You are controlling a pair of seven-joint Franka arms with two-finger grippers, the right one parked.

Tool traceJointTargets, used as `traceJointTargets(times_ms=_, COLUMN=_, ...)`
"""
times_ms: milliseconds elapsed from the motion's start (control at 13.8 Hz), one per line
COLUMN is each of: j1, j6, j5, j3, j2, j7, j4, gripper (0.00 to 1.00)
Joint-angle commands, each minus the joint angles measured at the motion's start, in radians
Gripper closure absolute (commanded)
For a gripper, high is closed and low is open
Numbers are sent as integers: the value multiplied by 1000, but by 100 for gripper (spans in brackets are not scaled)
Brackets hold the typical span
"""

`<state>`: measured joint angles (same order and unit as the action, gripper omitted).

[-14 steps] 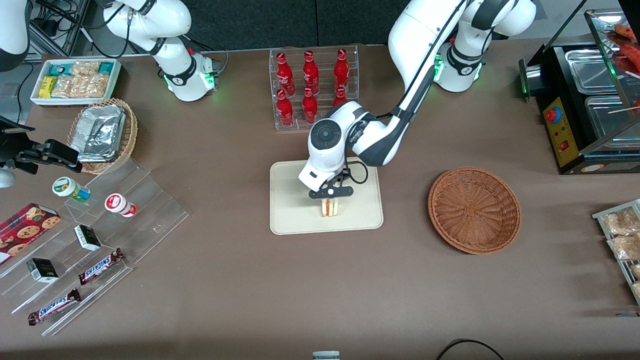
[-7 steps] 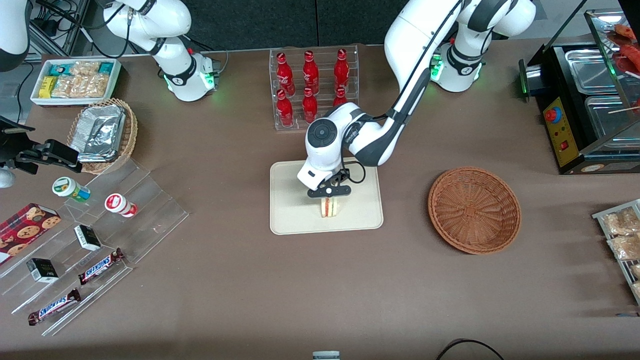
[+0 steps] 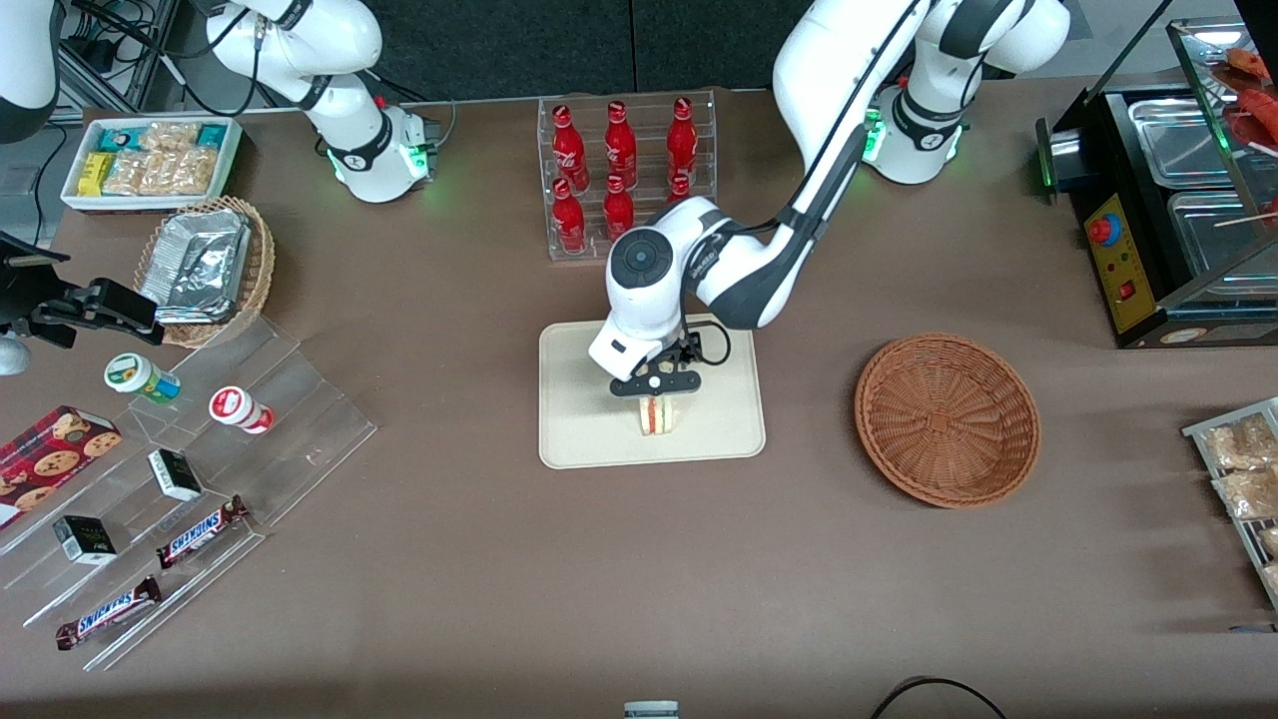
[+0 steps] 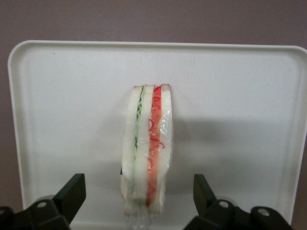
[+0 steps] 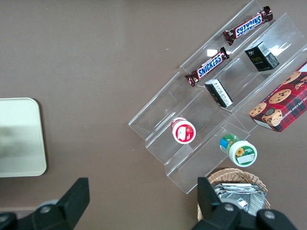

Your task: Place sandwich from basket to tray

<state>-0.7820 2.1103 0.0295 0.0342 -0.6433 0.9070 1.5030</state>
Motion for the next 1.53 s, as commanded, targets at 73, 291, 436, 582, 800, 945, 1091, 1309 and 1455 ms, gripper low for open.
traceJointTargets(times_ms=73, j1=45, j6=-127, j5=13, j3=-7, j2=95, j7=-77, j4=-18, gripper=0)
traceJointTargets(times_ms=291, j1=107, j6=-197, j5=4, j3=-7, j2=140, j7=-108, j4=-17, gripper=0)
traceJointTargets(times_ms=436, j1=167, j6=-228, j5=0, j3=-7, j2=177, j7=-108, j4=-7, gripper=0)
traceJointTargets(times_ms=582, j1=231, j6=-251, j5=-3, j3=-5, j2=208, j7=-131, j4=6, gripper=0)
traceJointTargets(times_ms=800, j1=320, j6=-250, j5=-6, j3=-5, j2=252, j7=-221, j4=55, gripper=0)
traceJointTargets(times_ms=945, j1=386, j6=-250, j5=-43, j3=-5, j2=304, j7=-310, j4=109, gripper=0)
traceJointTargets(times_ms=1091, j1=455, j6=-253, j5=-65, j3=-5, j2=376, j7=-416, j4=172, gripper=0)
traceJointTargets(times_ms=1309, j1=524, j6=-291, j5=-66, j3=-5, j2=461, j7=-497, j4=229, gripper=0)
traceJointTargets(times_ms=1455, j1=556, j6=-352, j5=-68, j3=-5, j2=499, j7=-555, j4=229, gripper=0)
